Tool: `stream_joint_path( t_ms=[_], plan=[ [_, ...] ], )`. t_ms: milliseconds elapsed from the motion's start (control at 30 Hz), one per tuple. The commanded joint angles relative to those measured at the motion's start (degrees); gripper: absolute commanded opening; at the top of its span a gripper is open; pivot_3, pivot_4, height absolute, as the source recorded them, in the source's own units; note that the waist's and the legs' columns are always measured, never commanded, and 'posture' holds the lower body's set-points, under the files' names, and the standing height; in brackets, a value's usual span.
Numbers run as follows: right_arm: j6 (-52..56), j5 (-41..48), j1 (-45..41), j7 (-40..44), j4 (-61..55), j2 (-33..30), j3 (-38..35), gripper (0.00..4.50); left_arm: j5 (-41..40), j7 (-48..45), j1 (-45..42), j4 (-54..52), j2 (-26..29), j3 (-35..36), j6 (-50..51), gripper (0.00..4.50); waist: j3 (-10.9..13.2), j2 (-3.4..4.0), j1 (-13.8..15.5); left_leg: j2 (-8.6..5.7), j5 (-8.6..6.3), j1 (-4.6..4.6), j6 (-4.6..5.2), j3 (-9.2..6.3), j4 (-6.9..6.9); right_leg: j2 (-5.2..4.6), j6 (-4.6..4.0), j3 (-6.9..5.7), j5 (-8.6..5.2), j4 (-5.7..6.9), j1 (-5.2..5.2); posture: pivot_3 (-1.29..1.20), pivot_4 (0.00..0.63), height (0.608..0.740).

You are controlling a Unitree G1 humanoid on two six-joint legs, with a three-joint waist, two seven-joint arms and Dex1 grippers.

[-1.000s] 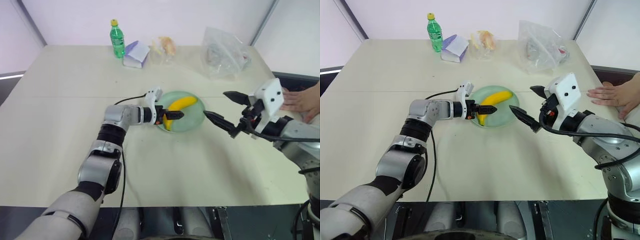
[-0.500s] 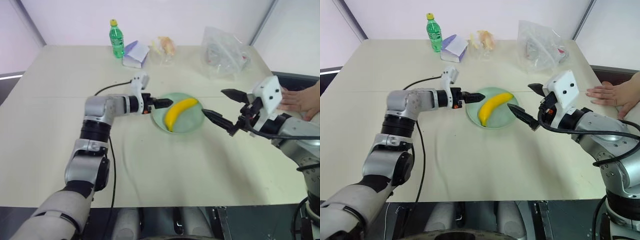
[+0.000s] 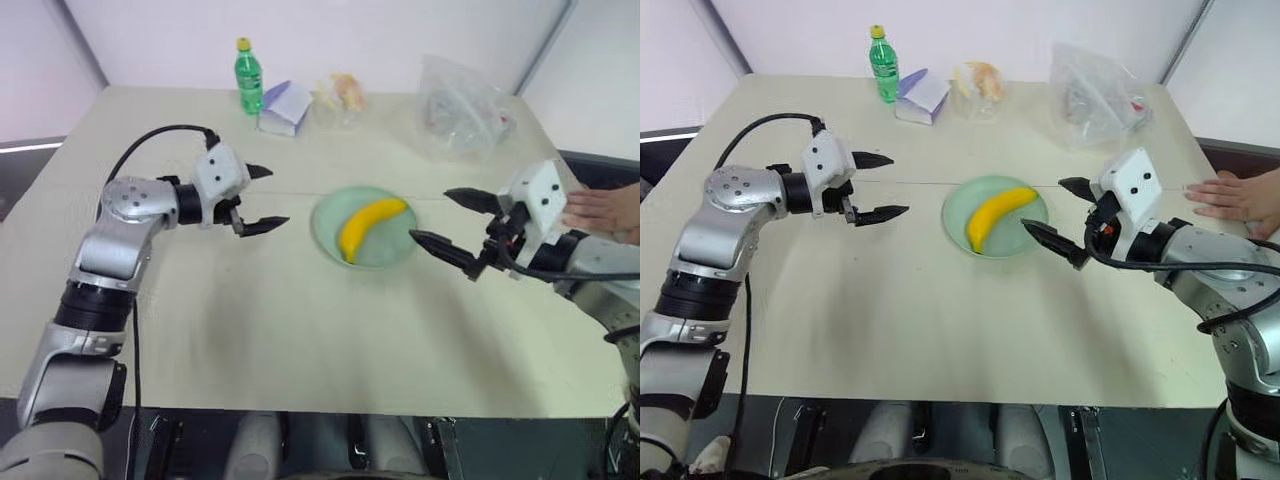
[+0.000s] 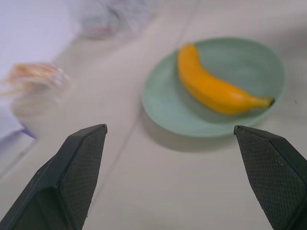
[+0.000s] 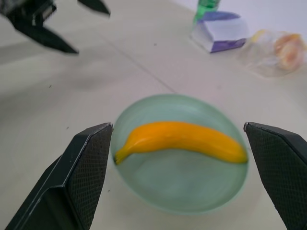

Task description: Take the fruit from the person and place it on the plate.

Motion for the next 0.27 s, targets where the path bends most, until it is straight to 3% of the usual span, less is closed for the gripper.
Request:
stream_joint_path(
  t_ms=[33, 267],
  plan=[
    [-1.6, -0.8, 0.9, 1.4, 0.8, -1.3, -2.8, 4.5, -3.4, 3.1, 1.0, -6.2, 0.7, 6.1, 1.9, 4.44, 0.0, 0.0, -0.4, 0.0, 0.0, 0.0, 0.0, 0.02, 0.0, -0.01, 0.02, 0.01, 0.01, -0.04, 0.03, 0.0, 0.15, 0.731],
    [-2.7, -1.8, 0.7, 3.5, 2.9, -2.1, -2.3, 4.5, -13.6, 6.1, 6.7, -17.8, 0.3, 10.5, 16.9, 4.44, 0.0, 0.01, -0.8, 0.06, -0.01, 0.1, 0.02, -0.04, -0.03, 0.1, 0.17, 0.02, 0.09, 0.01, 0.06, 0.0, 0.15, 0.731]
  ],
)
